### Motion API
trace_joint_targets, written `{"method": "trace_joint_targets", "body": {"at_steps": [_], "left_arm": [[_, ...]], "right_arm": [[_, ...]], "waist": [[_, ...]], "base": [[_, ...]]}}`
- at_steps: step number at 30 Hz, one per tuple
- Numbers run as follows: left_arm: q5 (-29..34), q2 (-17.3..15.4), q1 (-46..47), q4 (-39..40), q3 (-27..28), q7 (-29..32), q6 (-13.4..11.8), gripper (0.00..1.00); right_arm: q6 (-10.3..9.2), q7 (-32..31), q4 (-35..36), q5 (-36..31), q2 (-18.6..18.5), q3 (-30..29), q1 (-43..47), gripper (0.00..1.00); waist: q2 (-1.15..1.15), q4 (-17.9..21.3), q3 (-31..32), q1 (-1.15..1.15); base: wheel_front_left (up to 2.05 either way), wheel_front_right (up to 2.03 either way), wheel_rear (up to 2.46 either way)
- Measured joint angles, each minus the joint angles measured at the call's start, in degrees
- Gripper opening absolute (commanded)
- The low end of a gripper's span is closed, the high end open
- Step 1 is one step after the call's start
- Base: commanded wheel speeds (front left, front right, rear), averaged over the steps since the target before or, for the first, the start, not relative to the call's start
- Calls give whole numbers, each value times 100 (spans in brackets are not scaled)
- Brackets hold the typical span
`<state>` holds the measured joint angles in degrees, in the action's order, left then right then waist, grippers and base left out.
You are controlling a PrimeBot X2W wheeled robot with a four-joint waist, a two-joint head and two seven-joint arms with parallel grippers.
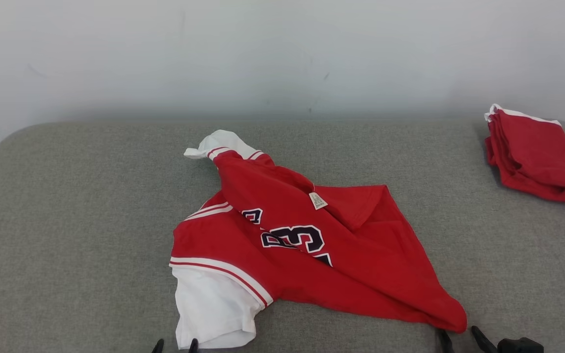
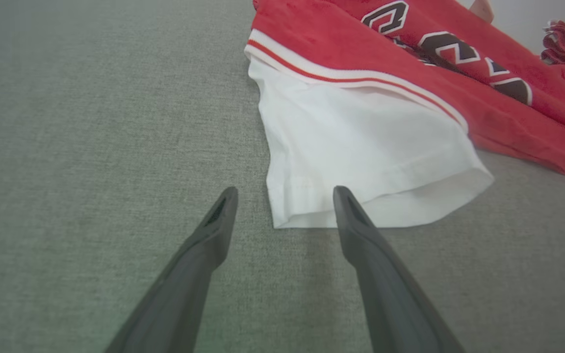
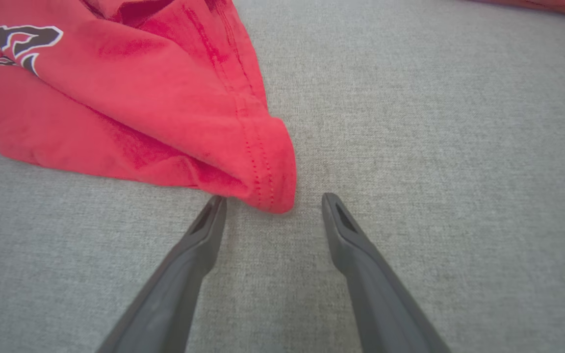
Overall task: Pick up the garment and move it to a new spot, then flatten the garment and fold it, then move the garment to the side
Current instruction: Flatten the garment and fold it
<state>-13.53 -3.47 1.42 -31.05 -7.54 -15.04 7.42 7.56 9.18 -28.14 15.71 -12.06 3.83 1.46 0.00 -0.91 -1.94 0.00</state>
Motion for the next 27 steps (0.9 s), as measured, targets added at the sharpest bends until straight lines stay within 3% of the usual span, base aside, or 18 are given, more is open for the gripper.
{"method": "trace_joint_targets", "body": {"at_steps": [8, 9, 10, 11, 12, 13, 20, 27], "left_arm": [[-375, -10, 386, -671, -396, 0, 8, 100], [-428, -13, 441, -755, -464, -1, 7, 100], [-493, -18, 492, -826, -524, -1, 7, 100], [-493, -18, 492, -826, -524, -1, 7, 52], [-568, -25, 535, -884, -576, -1, 7, 30], [-633, -44, 578, -923, -621, -1, 7, 0], [-873, -142, 575, -856, -714, 0, 8, 0], [-902, -237, -170, 126, -281, 0, 8, 0]], "right_arm": [[0, 194, -653, 53, -83, 260, -445, 100], [0, 207, -719, 67, -82, 288, -499, 95], [-1, 243, -780, 87, -87, 318, -540, 42], [-1, 243, -780, 87, -87, 318, -540, 7], [-1, 265, -832, 98, -93, 357, -587, 0], [-1, 293, -873, 114, -101, 404, -622, 0], [0, 448, -1038, 241, -188, 569, -693, 0], [0, 505, -577, 323, -405, 584, -145, 0]], "waist": [[0, -46, -75, 0], [0, -53, -79, 0], [0, -61, -81, 0], [0, -61, -81, 0], [1, -71, -81, 0], [0, -77, -78, 0], [0, -97, 3, 0], [0, -78, 74, 0]], "base": [[0, 0, 0], [0, 0, 0], [0, 0, 0], [0, 0, 0], [0, 0, 0], [0, 0, 0], [0, 0, 0], [0, 0, 0]]}}
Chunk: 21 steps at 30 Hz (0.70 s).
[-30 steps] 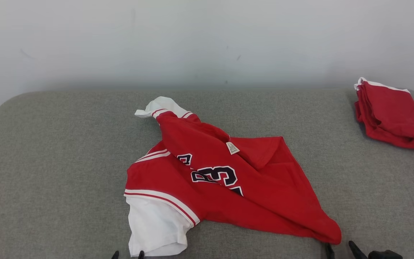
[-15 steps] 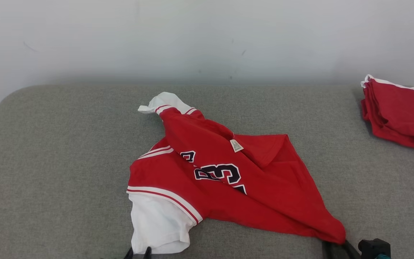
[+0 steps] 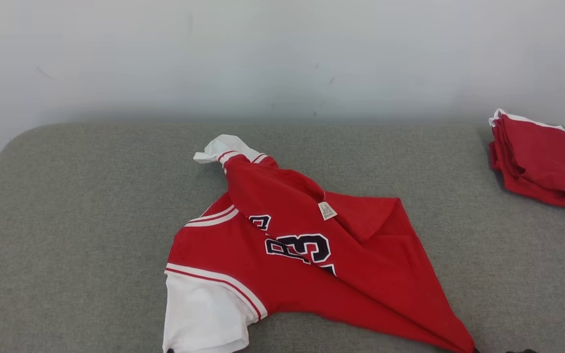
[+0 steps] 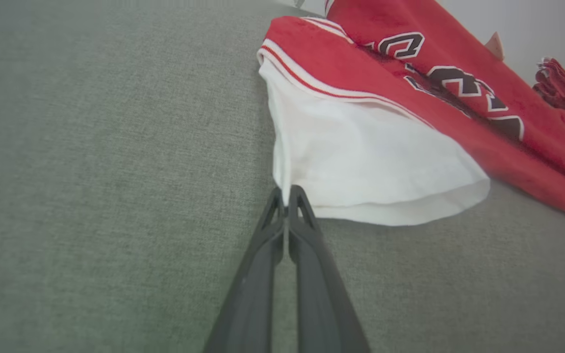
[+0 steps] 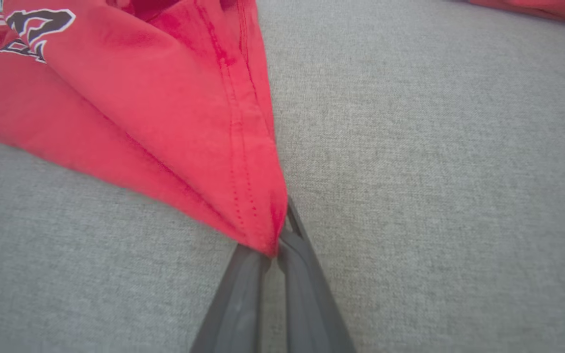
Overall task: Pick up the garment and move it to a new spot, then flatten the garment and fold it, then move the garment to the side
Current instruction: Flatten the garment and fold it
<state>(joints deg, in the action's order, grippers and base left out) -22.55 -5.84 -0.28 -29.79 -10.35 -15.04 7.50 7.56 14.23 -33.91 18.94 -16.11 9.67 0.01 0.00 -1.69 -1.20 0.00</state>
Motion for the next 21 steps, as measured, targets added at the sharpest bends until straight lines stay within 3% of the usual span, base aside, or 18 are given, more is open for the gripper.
{"method": "trace_joint_targets", "body": {"at_steps": [6, 11, 17, 21], "left_arm": [[155, -31, -516, 1113, 304, 0, 0, 0], [218, -219, -372, 1849, 461, 0, 0, 0], [111, -724, 887, 2562, 208, 634, 0, 0], [-16, -1365, 2226, 2855, -197, 1238, 1, 0]], "right_arm": [[0, -233, 865, 18, -119, 66, 410, 0], [0, -747, 1796, 59, -186, 48, 437, 0], [0, -1597, 2781, 215, -505, 359, -308, 0], [-1, -2030, 3048, 345, -748, 453, -1229, 0]], "waist": [[0, 28, -55, 0], [0, 80, -101, 0], [0, 161, -250, 0], [1, 217, -472, 0]], "base": [[0, 0, 0], [0, 0, 0], [0, 0, 0], [0, 0, 0]]}}
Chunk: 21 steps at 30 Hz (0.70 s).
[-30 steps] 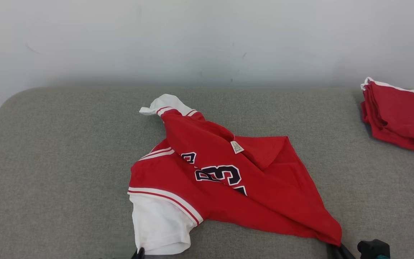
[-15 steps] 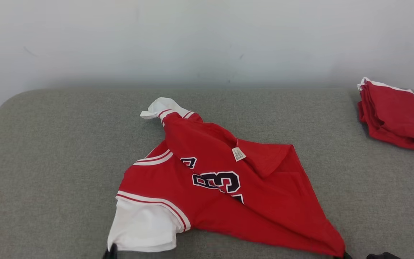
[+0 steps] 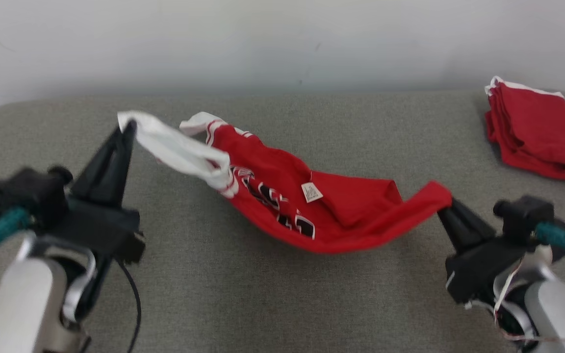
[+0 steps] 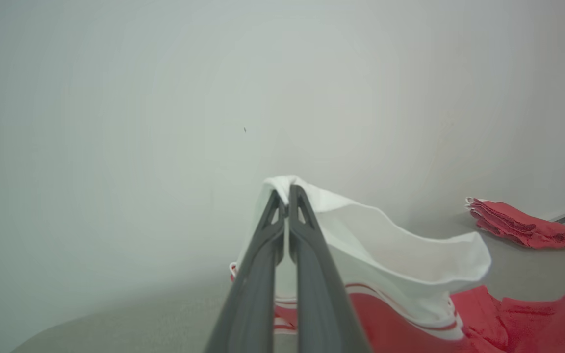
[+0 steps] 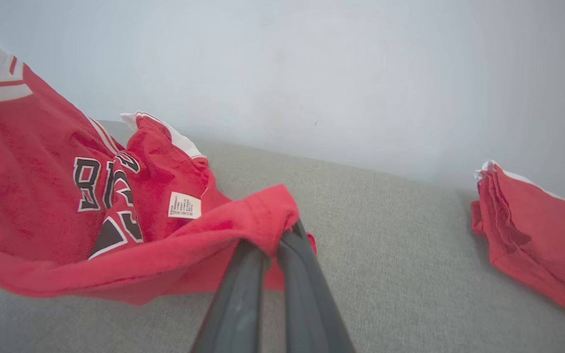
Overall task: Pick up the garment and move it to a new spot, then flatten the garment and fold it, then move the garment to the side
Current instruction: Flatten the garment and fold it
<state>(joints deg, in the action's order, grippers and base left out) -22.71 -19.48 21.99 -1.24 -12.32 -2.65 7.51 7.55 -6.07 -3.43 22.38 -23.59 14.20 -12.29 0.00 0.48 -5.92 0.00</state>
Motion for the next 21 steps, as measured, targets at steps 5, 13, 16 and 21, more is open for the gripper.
{"method": "trace_joint_targets", "body": {"at_steps": [5, 13, 16, 21], "left_arm": [[-363, -564, 1786, -276, -387, 522, 0, 0], [-844, -900, 4602, -1874, -829, 676, 1, 0], [-827, -877, 5497, -2502, -936, 648, 1, 0], [-806, -798, 7107, -3635, -1031, 421, 1, 0]], "right_arm": [[1, -492, 2, 415, -75, -54, -1379, 0], [0, -1529, -1049, 1068, -10, -216, -4047, 0], [0, -1760, -1647, 1155, 122, -330, -5096, 0], [0, -1862, -2747, 983, 404, -380, -6876, 0]], "waist": [[0, 47, -387, 1], [1, 99, -1176, 2], [1, 116, -1485, 2], [1, 175, -2080, 2]], "base": [[0, 0, 0], [0, 0, 0], [0, 0, 0], [0, 0, 0]]}}
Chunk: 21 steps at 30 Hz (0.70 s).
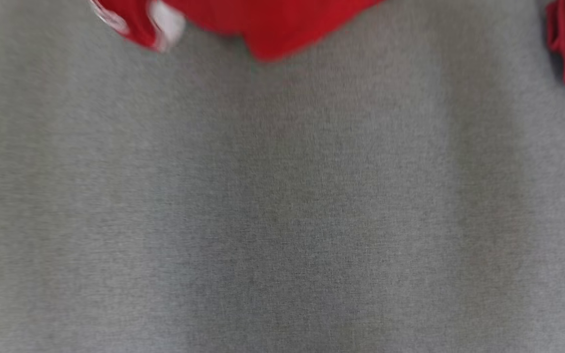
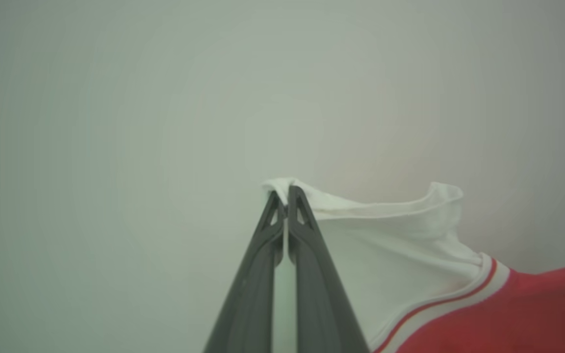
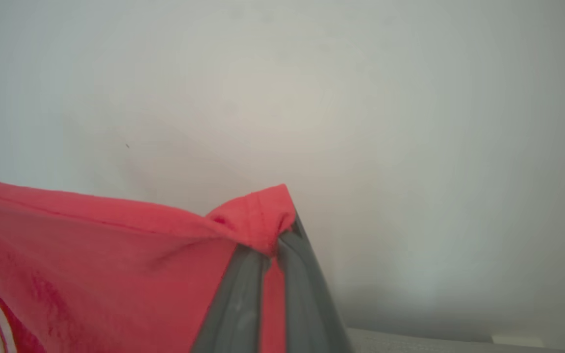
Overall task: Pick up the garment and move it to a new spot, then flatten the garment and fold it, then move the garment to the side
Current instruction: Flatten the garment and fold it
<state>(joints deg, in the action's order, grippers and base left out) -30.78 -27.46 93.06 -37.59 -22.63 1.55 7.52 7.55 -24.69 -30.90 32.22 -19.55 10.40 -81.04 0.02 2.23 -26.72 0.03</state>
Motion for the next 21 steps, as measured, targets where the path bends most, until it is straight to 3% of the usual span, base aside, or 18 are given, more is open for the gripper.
{"method": "trace_joint_targets", "body": {"at_steps": [10, 21], "left_arm": [[-15, 276, 1874, -1211, -482, -536, 1, 0], [-135, 390, 2871, -1956, -1013, -954, 1, 0]], "right_arm": [[0, 374, -1316, -318, 202, 148, -1726, 0], [0, 722, -2159, -519, 192, 213, -2678, 0]], "waist": [[0, 198, -667, -1], [-1, 201, -784, -3]], "base": [[0, 0, 0], [0, 0, 0]]}}
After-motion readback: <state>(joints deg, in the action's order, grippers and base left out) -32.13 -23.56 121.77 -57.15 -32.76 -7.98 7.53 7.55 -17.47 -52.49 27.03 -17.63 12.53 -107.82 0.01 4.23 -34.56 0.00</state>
